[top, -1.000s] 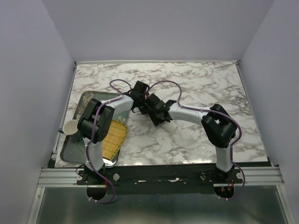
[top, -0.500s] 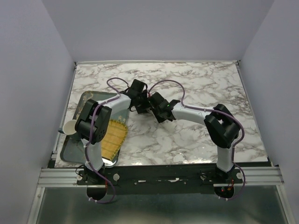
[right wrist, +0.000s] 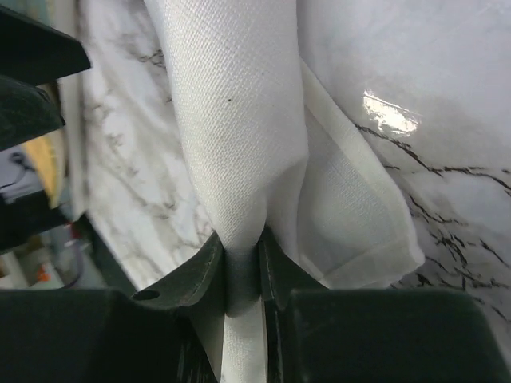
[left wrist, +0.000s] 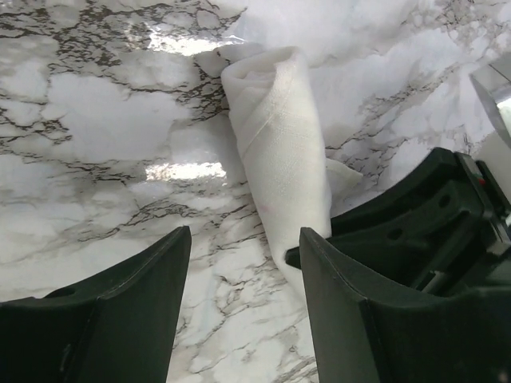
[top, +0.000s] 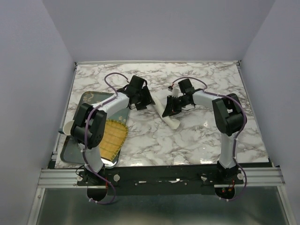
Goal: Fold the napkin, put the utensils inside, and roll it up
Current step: Roll the napkin with the utensil
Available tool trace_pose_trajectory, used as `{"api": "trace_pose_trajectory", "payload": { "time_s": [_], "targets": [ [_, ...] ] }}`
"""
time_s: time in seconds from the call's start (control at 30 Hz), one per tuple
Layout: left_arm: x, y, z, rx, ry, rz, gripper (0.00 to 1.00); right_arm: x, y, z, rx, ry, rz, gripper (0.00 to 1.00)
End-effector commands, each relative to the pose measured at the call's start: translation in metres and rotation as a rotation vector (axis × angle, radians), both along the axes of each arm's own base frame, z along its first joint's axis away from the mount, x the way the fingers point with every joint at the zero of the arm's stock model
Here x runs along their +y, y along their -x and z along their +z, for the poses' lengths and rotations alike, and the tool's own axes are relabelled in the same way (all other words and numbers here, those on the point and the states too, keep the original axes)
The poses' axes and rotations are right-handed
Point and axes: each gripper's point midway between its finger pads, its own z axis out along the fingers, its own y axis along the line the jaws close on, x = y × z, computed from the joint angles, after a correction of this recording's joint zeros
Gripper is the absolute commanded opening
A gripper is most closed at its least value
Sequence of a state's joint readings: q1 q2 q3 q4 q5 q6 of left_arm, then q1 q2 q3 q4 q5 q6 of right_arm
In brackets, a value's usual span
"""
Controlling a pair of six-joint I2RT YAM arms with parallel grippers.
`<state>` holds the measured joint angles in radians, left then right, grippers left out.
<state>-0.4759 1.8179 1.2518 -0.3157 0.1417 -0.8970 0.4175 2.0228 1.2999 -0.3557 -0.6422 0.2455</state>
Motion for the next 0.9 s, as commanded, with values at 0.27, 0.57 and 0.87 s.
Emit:
{"api": "trace_pose_trajectory", "payload": {
  "time_s": [0.27,0.57,0.87],
  "targets": [
    [-0.036,-0.004,-0.028,0.067,-0.007,-0.076,0.65,0.011,0.019,0.005,0.255,-0.328,0.116,0.33],
    [-0.025,-0.002,-0.051,0.103,-0.070,-0.053,0.56,-0.018,0.001,0.013,0.084,-0.039,0.054,0.53],
    [-0.026,0.006,-0.054,0.116,-0.046,-0.055,0.50,-0.026,0.004,0.043,-0.254,0.405,-0.015,0.60]
  ]
}}
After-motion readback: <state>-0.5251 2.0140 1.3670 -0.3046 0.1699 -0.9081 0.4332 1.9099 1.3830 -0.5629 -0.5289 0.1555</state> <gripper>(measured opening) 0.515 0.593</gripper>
